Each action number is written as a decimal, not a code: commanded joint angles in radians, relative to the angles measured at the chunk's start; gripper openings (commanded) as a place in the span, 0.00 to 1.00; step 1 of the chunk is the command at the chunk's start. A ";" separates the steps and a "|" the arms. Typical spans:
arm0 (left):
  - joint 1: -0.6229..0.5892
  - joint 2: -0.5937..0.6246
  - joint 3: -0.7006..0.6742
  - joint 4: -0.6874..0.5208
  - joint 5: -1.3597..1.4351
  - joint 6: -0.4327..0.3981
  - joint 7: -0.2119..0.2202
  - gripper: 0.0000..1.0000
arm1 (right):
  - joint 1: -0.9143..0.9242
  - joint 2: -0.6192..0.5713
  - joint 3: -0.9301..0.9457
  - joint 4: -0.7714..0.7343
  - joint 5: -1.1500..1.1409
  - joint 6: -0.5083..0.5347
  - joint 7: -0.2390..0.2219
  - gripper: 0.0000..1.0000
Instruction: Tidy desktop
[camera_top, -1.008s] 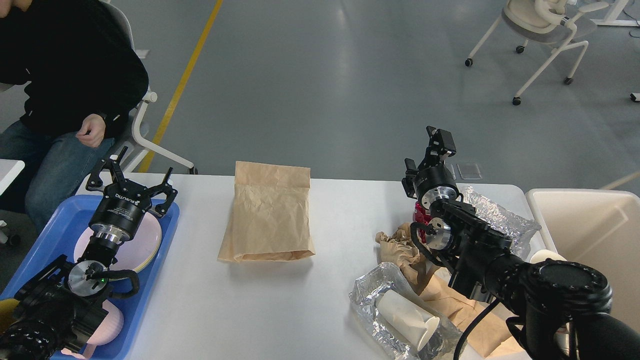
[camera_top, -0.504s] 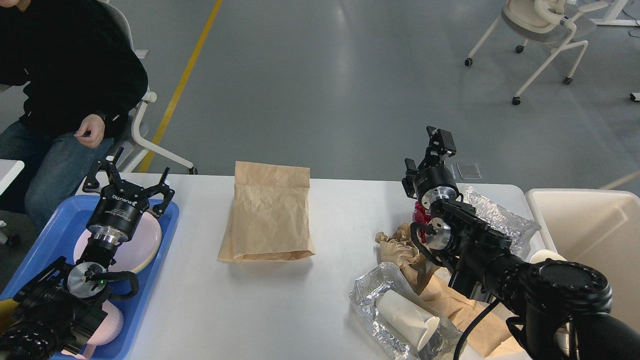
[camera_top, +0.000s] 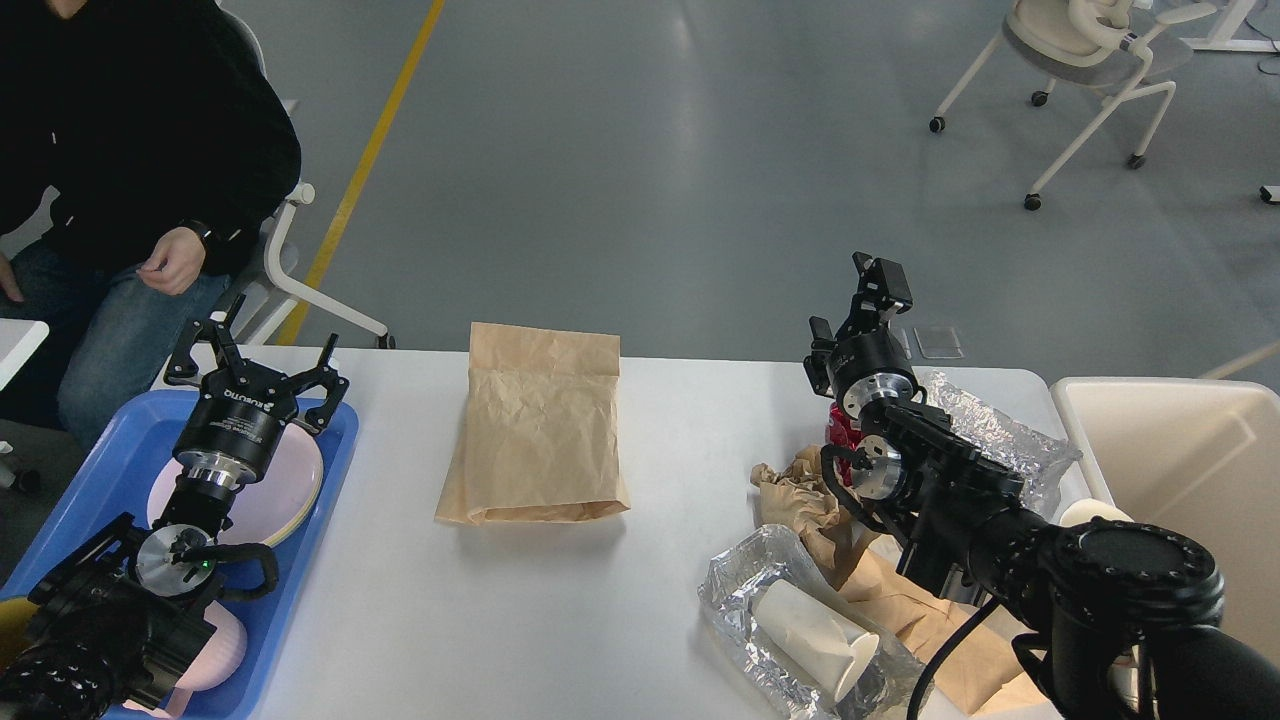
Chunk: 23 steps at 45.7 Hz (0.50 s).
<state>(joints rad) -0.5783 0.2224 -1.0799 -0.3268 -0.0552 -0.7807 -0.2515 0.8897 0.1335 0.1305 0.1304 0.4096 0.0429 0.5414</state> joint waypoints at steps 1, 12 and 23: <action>0.000 0.000 0.000 0.000 0.000 0.000 0.000 0.96 | 0.000 0.000 0.001 0.000 0.000 0.000 0.000 1.00; 0.000 0.000 0.000 0.000 0.000 0.000 0.000 0.96 | 0.000 0.000 0.000 0.000 0.000 0.000 0.000 1.00; 0.000 0.000 0.000 0.000 0.000 0.000 0.000 0.96 | 0.000 0.000 0.001 0.000 0.000 0.000 -0.001 1.00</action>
<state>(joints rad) -0.5783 0.2224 -1.0799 -0.3267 -0.0552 -0.7807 -0.2516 0.8897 0.1335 0.1308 0.1304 0.4096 0.0430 0.5414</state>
